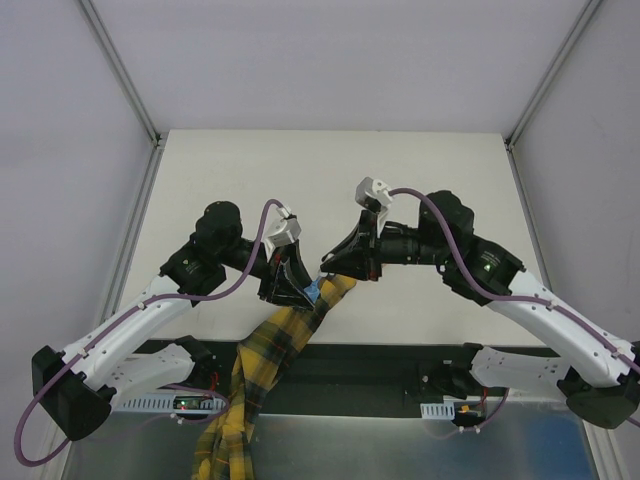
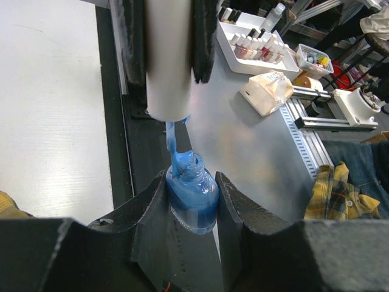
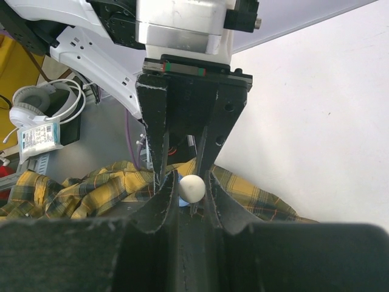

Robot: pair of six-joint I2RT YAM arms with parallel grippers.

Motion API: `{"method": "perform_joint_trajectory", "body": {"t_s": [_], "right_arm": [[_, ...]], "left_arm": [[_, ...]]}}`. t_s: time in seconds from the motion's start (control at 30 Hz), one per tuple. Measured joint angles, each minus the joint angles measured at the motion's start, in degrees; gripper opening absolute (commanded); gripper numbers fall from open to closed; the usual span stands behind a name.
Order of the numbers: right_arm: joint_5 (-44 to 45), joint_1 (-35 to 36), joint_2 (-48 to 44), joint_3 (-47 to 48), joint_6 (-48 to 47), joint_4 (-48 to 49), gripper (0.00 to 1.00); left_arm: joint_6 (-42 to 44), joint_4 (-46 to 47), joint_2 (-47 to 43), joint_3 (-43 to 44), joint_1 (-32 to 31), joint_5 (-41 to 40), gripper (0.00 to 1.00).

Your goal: Paint the nails

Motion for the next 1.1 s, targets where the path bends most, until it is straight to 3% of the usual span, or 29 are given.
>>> {"method": "perform_joint_trajectory", "body": {"t_s": [0.6,0.93,1.1], "right_arm": [[1.4,-0.5,-3.1,-0.1,1.6,0.4,0.01],[16.2,-6.9,-6.6,-5.6,4.8,-2.2,0.01],[23.9,-13.9,-12.3,-14.1,5.9,-2.8,0.00]], "left_arm": [[0.5,-0.2,0.7,0.0,0.0,-2.6,0.00],[3.7,-2.6,-2.3,0.0,0.0,-15.8,0.00],[5.0,-2.7,-3.0,0.0,0.0,-22.0,0.00]]}}
